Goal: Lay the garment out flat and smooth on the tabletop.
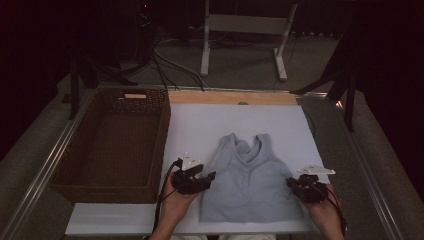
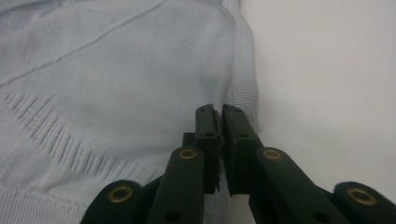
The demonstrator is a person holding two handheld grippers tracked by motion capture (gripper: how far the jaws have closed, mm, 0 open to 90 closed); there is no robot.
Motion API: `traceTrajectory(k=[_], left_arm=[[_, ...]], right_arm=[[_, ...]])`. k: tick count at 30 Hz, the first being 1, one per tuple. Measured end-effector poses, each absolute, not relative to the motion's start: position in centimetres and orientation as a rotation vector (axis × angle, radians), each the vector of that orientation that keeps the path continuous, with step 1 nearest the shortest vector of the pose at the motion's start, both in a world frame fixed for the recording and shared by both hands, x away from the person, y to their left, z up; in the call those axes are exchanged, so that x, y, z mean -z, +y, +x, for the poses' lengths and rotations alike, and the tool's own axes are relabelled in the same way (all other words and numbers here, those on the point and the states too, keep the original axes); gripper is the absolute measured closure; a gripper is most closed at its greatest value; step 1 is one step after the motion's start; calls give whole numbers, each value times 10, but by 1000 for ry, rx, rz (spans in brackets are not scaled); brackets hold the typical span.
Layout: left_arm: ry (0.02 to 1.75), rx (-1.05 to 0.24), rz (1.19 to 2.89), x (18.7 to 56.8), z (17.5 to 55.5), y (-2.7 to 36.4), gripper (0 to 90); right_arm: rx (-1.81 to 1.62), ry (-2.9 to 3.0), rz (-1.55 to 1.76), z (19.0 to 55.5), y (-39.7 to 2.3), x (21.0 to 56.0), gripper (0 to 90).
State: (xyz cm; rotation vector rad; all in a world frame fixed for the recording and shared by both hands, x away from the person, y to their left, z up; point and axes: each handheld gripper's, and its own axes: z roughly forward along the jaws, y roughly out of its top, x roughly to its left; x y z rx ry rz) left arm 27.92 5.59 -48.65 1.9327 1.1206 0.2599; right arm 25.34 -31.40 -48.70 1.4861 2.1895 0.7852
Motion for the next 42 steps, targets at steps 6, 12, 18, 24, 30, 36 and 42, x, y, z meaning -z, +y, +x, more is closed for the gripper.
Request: traceTrajectory(k=[6, 12, 18, 24, 30, 36, 42], left_arm=[[1125, -248, 1945, 489, 283, 50, 477], [1132, -227, 1960, 493, 290, 40, 462], [1123, -204, 1962, 493, 293, 29, 464], [1154, -167, 1970, 499, 298, 20, 509], [1152, -153, 2001, 499, 297, 18, 839], [1151, -164, 2011, 495, 294, 23, 860], [1136, -145, 1968, 494, 296, 33, 768]], right_arm=[[-759, 2181, 1481, 244, -318, 484, 862], [-752, 2180, 1496, 240, -323, 484, 862], [-694, 2144, 1527, 236, -329, 483, 863], [-699, 2134, 1533, 237, -333, 485, 861], [-704, 2136, 1518, 238, -331, 485, 856], [-699, 2146, 1501, 239, -325, 485, 855], [-710, 2154, 1483, 239, -322, 484, 851]])
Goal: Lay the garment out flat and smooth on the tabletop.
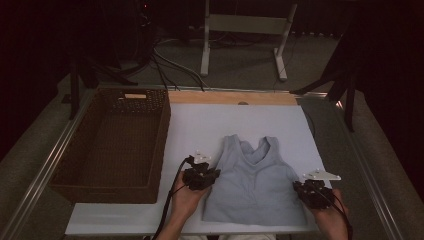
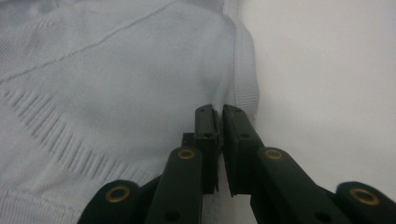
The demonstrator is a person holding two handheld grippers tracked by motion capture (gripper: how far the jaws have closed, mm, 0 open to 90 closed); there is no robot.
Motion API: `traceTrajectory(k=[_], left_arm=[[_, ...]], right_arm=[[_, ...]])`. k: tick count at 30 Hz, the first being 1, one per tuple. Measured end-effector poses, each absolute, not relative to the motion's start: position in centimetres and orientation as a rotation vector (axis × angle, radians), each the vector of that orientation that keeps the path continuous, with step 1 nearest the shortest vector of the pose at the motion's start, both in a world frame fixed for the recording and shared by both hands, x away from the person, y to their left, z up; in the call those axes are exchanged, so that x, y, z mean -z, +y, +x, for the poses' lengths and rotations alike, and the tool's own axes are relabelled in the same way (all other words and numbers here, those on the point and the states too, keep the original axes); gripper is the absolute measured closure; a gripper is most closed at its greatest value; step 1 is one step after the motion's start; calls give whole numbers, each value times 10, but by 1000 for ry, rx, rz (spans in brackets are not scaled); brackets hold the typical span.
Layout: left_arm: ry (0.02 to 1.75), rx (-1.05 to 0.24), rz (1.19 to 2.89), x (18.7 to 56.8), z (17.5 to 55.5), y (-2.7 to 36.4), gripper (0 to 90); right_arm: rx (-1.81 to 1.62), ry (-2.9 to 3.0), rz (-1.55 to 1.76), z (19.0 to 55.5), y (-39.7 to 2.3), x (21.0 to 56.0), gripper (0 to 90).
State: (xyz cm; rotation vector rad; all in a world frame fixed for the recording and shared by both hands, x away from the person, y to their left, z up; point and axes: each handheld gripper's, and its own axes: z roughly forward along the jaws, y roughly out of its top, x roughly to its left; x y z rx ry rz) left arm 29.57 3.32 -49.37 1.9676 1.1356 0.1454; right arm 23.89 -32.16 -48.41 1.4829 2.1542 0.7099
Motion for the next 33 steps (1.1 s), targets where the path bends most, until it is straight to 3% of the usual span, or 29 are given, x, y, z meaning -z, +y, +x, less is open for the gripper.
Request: traceTrajectory(k=[1, 4, 5, 17, 24, 27, 33], left_arm=[[1139, -161, 1956, 493, 297, 35, 624], [1160, -185, 1907, 491, 301, 39, 589], [1168, -202, 1904, 490, 302, 41, 507], [1278, -231, 1922, 499, 320, 45, 550], [1258, -153, 1964, 503, 321, 40, 550], [1281, -125, 1962, 505, 324, 40, 586], [1272, -65, 1995, 509, 325, 34, 759]], right_arm=[[-712, 2155, 1485, 239, -322, 484, 849], [-714, 2154, 1485, 239, -322, 484, 846], [-722, 2150, 1485, 239, -323, 484, 846], [-732, 2150, 1473, 238, -323, 484, 846], [-733, 2147, 1462, 237, -322, 483, 846], [-732, 2148, 1459, 237, -322, 483, 846], [-737, 2152, 1454, 237, -322, 483, 846]])
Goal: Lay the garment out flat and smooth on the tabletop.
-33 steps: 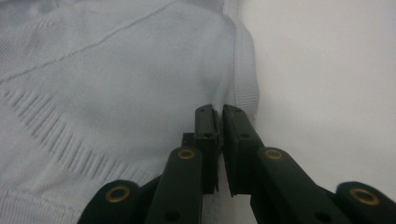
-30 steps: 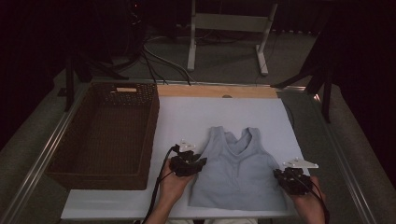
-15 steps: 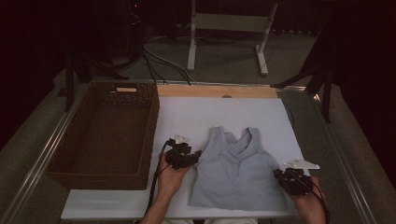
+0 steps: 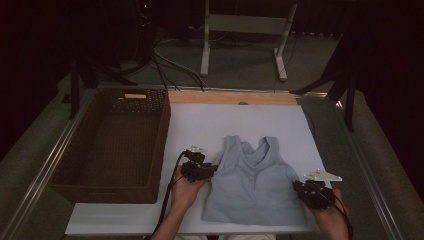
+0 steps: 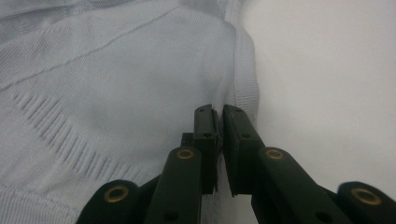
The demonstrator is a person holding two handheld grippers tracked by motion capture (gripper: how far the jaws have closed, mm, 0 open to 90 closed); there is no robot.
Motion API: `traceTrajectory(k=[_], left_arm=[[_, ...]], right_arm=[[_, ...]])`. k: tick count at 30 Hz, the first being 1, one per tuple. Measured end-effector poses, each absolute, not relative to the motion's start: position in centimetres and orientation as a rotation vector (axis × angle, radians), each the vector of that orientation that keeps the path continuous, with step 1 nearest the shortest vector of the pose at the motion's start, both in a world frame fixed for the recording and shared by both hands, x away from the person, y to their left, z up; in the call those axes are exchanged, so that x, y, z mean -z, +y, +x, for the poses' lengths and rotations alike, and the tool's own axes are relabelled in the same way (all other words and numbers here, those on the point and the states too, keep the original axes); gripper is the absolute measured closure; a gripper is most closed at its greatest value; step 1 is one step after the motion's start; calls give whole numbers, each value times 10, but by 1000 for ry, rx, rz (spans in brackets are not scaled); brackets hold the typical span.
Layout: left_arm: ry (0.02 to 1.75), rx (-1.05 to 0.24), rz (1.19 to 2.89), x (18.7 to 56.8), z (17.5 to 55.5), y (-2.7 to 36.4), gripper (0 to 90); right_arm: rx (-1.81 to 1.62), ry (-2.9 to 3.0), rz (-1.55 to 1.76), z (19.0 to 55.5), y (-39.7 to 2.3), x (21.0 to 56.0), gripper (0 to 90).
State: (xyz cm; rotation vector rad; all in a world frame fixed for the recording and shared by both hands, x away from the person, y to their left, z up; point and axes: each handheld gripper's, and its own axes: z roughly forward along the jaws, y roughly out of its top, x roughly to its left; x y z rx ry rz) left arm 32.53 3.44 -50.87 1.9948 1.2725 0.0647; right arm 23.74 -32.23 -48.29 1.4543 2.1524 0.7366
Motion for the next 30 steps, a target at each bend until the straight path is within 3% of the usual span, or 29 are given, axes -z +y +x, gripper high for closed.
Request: traceTrajectory(k=[2, 3, 20, 30], left_arm=[[1257, -61, 2012, 508, 324, 32, 884], [1257, -61, 2012, 508, 324, 32, 896], [1322, -190, 1974, 497, 330, 46, 900], [1408, -276, 1922, 490, 334, 64, 900]], right_arm=[[-741, 2152, 1450, 237, -322, 482, 846], [-741, 2152, 1450, 237, -322, 482, 846], [-760, 2157, 1427, 245, -315, 480, 847], [-796, 2155, 1399, 268, -294, 482, 851]])
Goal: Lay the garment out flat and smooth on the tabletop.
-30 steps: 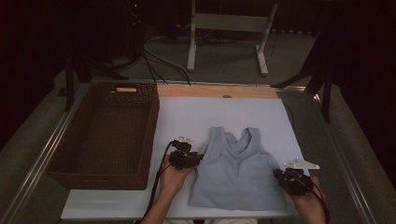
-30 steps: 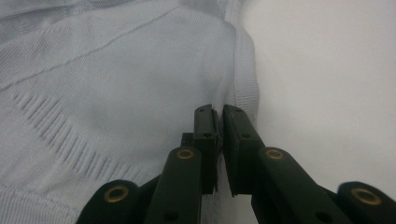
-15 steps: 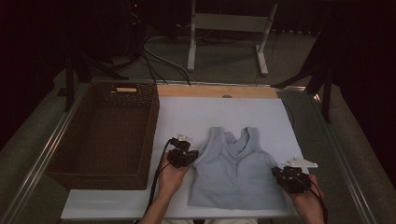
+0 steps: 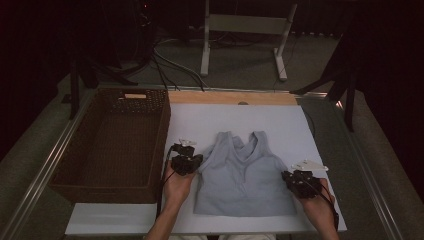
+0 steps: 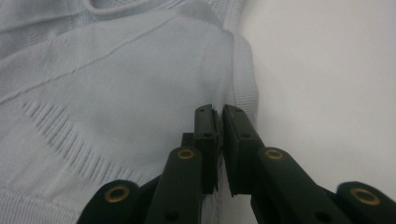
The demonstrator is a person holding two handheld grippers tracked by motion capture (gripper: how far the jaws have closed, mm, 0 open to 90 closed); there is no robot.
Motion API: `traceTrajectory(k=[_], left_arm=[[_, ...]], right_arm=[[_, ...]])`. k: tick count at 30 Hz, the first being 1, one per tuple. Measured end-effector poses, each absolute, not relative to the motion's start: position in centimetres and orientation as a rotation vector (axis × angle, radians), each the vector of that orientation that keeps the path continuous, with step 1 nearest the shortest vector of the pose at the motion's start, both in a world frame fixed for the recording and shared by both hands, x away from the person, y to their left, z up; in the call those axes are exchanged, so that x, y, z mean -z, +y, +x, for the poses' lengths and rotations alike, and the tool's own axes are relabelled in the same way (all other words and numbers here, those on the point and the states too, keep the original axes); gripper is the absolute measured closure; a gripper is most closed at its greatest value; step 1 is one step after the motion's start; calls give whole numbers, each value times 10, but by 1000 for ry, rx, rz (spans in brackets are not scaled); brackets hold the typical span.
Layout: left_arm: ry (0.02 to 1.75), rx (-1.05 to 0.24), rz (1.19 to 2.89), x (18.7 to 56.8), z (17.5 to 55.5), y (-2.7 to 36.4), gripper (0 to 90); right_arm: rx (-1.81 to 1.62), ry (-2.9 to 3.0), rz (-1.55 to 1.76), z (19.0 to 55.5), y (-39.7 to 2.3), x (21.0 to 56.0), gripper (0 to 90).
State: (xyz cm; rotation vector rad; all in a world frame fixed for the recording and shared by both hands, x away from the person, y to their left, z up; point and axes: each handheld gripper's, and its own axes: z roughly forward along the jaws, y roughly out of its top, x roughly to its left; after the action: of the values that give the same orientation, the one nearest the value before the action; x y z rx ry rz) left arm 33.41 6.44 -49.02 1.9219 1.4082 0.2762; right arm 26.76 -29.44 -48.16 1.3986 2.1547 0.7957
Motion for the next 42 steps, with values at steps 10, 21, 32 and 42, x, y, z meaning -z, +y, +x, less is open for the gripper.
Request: traceTrajectory(k=[10, 21, 32, 42], left_arm=[[1397, -275, 1949, 496, 335, 63, 900], [1384, -246, 1972, 503, 329, 59, 900], [1318, -325, 1848, 483, 307, 67, 467], [1228, -289, 1864, 482, 280, 67, 431]], right_arm=[[-785, 2158, 1423, 275, -292, 488, 854], [-769, 2168, 1435, 266, -300, 487, 856], [-848, 2121, 1477, 257, -306, 484, 541], [-865, 2171, 1540, 249, -317, 494, 514]])
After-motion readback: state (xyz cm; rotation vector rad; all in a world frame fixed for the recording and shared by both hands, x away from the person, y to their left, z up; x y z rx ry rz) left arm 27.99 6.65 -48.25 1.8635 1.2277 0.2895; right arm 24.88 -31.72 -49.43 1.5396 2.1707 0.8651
